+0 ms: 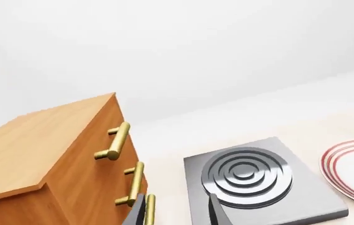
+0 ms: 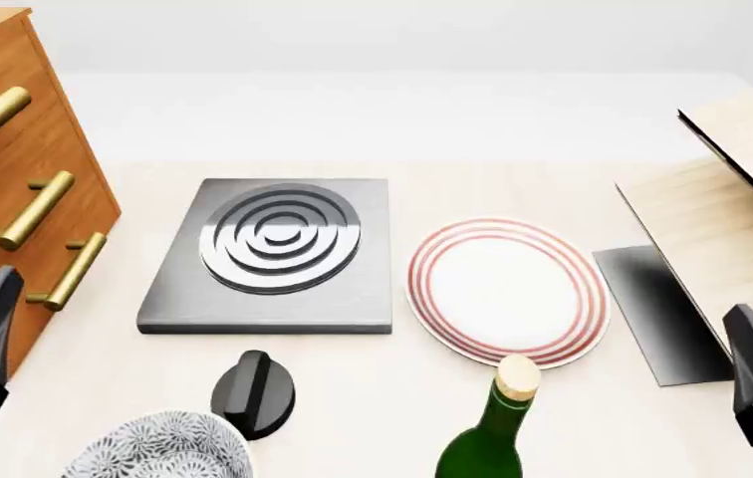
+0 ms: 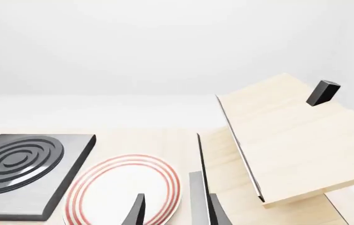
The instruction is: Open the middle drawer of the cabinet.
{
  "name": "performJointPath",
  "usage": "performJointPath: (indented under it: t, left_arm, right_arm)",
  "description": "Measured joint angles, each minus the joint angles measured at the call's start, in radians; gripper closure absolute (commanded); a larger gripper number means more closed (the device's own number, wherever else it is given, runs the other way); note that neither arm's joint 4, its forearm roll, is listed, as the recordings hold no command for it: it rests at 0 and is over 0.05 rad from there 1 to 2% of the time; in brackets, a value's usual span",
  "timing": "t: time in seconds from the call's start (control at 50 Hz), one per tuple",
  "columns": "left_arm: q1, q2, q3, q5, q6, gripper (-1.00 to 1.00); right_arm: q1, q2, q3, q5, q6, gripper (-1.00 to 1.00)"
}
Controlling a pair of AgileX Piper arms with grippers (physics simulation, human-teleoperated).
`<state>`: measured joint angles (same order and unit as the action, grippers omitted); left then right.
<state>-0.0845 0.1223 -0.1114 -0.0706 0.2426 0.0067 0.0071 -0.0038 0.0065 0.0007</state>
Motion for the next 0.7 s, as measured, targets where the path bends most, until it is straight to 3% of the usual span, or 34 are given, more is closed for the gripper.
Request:
performJointPath:
  t: [0.28, 0.7]
  left_arm:
    - [-0.030, 0.100, -0.066, -0.042, 0.122, -1.00]
    - [-0.105, 0.216, -0.117, -0.093, 0.387, -1.00]
  right_arm:
    - [0.000, 0.000, 0.000, 0.000, 0.000, -1.00]
    - [0.000, 0.000, 0.000, 0.000, 0.000, -1.00]
